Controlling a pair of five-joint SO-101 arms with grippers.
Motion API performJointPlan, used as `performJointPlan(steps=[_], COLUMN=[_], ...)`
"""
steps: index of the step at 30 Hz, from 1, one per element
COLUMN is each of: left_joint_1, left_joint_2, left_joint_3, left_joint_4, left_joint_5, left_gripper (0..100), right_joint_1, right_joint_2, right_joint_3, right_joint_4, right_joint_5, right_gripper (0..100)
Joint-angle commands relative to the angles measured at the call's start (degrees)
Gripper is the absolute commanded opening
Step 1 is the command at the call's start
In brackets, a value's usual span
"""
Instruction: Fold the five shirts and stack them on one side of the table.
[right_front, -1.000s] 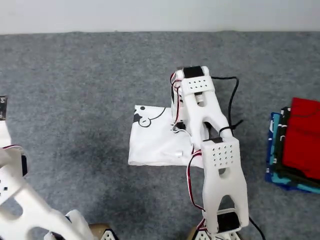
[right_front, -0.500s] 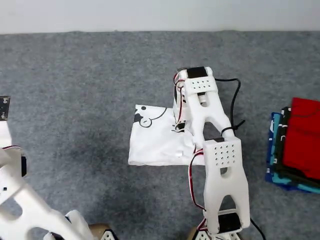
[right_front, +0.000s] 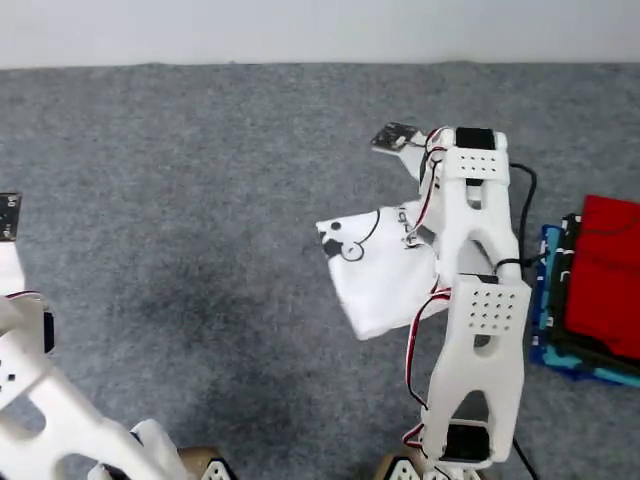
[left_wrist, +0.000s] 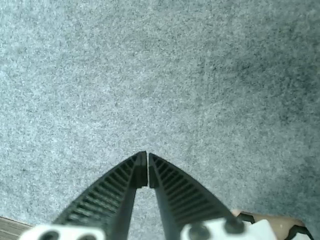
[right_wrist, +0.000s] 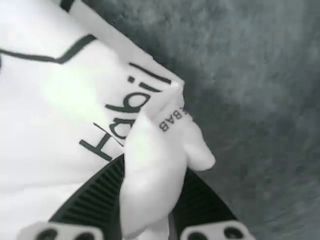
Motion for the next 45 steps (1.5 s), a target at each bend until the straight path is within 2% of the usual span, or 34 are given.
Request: performJointPlan(steps=[1,5,12,14,16,18,20,29,40,45], left_joint_1=[0.0,0.0,0.0,0.0,0.0,0.0,0.0,0.0,0.0,0.0], left_joint_2=[-0.97,-0.97,-0.97,-0.97,-0.88,-0.88,-0.88,-0.88,-0.88,-0.88], left_joint_3=[-0.31,-0.31,-0.31,-0.22,-0.22,-0.22,-0.22,-0.22,-0.22,-0.22], left_joint_4=[-0.88,-0.88,-0.88,-0.88,-0.88,-0.88,-0.88,-0.88,-0.88,-0.88], left_joint_5=[-0.53,-0.53,-0.53,-0.53,-0.53,-0.53,-0.53,-0.53,-0.53,-0.53], left_gripper=[1,1,1,1,1,1,1,1,1,1], right_joint_1=[-0.57,-2.33,-2.77,-2.59,-2.15,-1.98,-2.07,-3.03,-5.85,-8.13], right_joint_2=[-5.58,-5.23,-5.14,-5.23,-5.76,-7.08,-8.92,-14.99,-21.32,-22.55], right_joint_3=[-0.79,-0.7,-0.7,-0.7,-0.79,-0.79,-0.79,-0.79,-0.79,-0.62], right_joint_4=[-4.62,-9.98,-13.58,-13.23,-12.35,-12.53,-12.62,-11.91,7.25,14.02], right_joint_5=[11.16,15.38,15.56,15.47,15.21,10.29,3.08,-18.02,-45.89,-61.98], right_gripper=[0.9,0.9,1.1,5.4,14.3,21.4,24.0,25.3,25.3,25.5])
